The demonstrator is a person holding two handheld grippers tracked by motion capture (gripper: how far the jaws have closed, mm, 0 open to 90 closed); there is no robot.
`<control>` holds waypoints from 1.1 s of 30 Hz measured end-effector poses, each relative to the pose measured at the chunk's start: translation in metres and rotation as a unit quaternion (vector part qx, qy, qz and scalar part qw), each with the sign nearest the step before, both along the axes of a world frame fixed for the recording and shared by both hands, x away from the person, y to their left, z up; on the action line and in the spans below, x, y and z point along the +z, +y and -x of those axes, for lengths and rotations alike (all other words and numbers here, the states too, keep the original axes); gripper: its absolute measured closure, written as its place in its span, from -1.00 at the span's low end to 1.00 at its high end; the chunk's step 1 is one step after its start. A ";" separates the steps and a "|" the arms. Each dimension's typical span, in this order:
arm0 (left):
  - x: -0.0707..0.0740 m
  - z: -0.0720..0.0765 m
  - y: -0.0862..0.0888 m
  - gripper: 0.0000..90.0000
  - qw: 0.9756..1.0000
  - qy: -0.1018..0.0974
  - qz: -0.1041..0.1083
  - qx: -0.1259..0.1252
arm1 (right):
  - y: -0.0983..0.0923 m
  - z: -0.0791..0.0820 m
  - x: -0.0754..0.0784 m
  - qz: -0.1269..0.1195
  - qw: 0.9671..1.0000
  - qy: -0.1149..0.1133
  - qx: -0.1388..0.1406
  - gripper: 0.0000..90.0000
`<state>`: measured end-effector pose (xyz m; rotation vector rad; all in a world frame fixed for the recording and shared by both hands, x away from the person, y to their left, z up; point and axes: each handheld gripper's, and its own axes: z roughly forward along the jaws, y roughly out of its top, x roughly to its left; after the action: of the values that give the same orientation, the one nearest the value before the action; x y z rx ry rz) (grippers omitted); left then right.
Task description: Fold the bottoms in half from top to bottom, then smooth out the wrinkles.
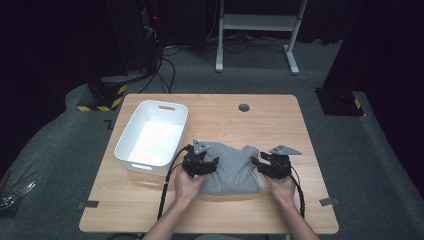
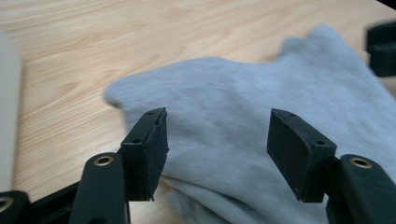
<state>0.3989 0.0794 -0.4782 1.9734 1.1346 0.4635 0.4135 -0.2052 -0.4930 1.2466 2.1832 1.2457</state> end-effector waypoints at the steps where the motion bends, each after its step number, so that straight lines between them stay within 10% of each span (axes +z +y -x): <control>1: -0.001 0.000 -0.001 -0.18 1.000 0.005 0.000 -0.006 | 0.003 0.002 0.001 -0.008 1.000 0.000 0.007 0.10; 13: -0.024 -0.006 0.007 -0.22 0.999 0.034 -0.020 0.000 | 0.015 -0.005 -0.019 0.007 0.998 0.050 0.032 -0.06; 26: -0.005 0.020 0.014 -0.26 1.000 0.008 0.009 -0.022 | 0.009 0.010 -0.001 0.015 1.000 0.012 0.023 -0.04; 33: -0.021 0.029 0.010 -0.27 0.999 0.028 -0.006 -0.028 | 0.013 0.027 0.002 0.003 0.999 0.005 0.049 -0.04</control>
<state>0.3702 0.0892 -0.4993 2.0345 1.1101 0.3902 0.3863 -0.1922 -0.4912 1.1594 2.2785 1.2705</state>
